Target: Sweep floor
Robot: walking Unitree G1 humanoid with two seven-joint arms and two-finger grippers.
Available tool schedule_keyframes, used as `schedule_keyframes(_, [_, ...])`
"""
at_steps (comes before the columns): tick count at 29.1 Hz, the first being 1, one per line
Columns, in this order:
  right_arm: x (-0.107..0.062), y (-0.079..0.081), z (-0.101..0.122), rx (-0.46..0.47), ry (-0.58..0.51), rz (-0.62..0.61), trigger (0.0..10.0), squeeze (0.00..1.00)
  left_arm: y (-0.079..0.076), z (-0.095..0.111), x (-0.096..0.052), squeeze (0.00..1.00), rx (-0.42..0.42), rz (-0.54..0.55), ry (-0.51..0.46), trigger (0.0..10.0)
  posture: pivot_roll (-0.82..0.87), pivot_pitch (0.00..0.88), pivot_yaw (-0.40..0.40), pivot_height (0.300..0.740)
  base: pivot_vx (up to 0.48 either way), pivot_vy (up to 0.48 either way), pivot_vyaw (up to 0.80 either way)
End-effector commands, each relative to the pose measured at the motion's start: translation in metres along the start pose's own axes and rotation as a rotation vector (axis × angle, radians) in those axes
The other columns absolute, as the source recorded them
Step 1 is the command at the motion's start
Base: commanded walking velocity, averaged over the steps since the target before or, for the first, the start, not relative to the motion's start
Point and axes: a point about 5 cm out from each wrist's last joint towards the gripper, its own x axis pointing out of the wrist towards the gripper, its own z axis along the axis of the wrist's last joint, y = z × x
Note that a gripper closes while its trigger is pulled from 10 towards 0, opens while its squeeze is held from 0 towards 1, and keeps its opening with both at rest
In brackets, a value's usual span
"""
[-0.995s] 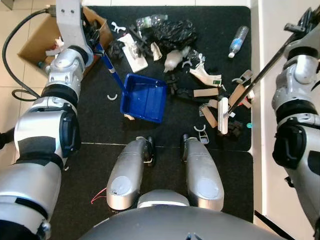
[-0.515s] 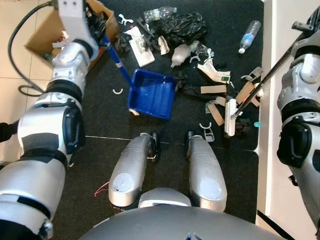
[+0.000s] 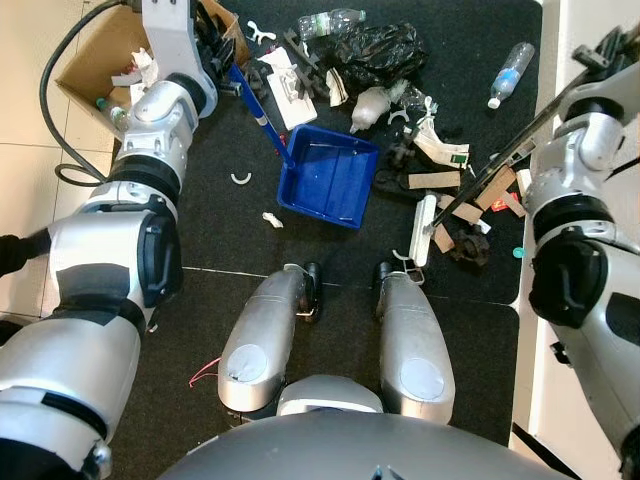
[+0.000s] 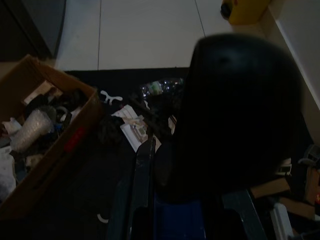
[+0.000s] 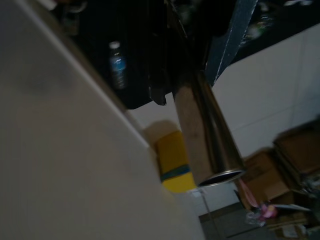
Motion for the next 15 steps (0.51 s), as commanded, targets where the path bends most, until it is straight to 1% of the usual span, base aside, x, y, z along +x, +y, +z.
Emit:
schedule_keyframes(1, [-0.008,0.015,-0.02,0.198,0.081,-0.025,10.0,0.0,-0.009,-0.018,-0.002,0.0,-0.02,-0.042,0.052,10.0,0.17,0.275,0.12,0.74,0.0,0.0,0.0])
schedule_keyframes(2, [-0.008,0.015,-0.02,0.198,0.081,-0.025,10.0,0.0,-0.009,-0.018,-0.002,0.0,-0.02,-0.042,0.052,10.0,0.17,0.275,0.12,0.74,0.0,0.0,0.0])
schedule_keyframes(3, [-0.008,0.022,-0.02,0.226,0.08,-0.003,10.0,0.0,-0.011,-0.018,-0.001,0.0,-0.022,-0.045,0.052,10.0,0.17,0.271,0.119,0.74,0.0,0.0,0.0])
schedule_keyframes(5, [-0.009,0.037,-0.021,0.323,0.077,0.042,10.0,0.0,-0.013,-0.018,0.0,0.0,-0.025,-0.052,0.05,10.0,0.16,0.261,0.116,0.74,0.0,0.0,0.0])
schedule_keyframes(6, [-0.009,0.042,-0.021,0.357,0.076,0.058,10.0,0.0,-0.014,-0.018,0.0,0.0,-0.025,-0.054,0.049,10.0,0.15,0.26,0.117,0.74,0.0,0.0,0.0])
schedule_keyframes(7, [-0.009,0.051,-0.02,0.397,0.071,0.087,10.0,0.0,-0.015,-0.018,0.0,0.0,-0.03,-0.057,0.046,10.0,0.15,0.255,0.116,0.74,0.0,0.0,0.0])
schedule_keyframes(9, [-0.008,0.058,-0.019,0.441,0.064,0.104,10.0,0.0,-0.016,-0.017,0.001,0.0,-0.032,-0.058,0.043,10.0,0.15,0.253,0.117,0.74,0.0,0.0,0.0])
schedule_keyframes(10, [-0.008,0.058,-0.019,0.441,0.064,0.104,10.0,0.0,-0.016,-0.017,0.001,0.0,-0.032,-0.058,0.043,10.0,0.15,0.253,0.117,0.74,0.0,0.0,0.0])
schedule_keyframes(11, [-0.008,0.06,-0.017,0.461,0.057,0.111,10.0,0.0,-0.016,-0.017,0.001,0.0,-0.033,-0.058,0.043,10.0,0.14,0.248,0.117,0.74,0.0,0.0,0.0])
schedule_keyframes(13, [-0.008,0.06,-0.017,0.461,0.057,0.111,10.0,0.0,-0.016,-0.017,0.001,0.0,-0.033,-0.058,0.043,10.0,0.14,0.248,0.117,0.74,0.0,0.0,0.0])
schedule_keyframes(15, [-0.004,0.065,-0.009,0.485,0.015,0.14,10.0,0.0,-0.016,-0.016,0.001,0.0,-0.034,-0.058,0.042,10.0,0.13,0.245,0.121,0.74,0.0,0.0,0.0])
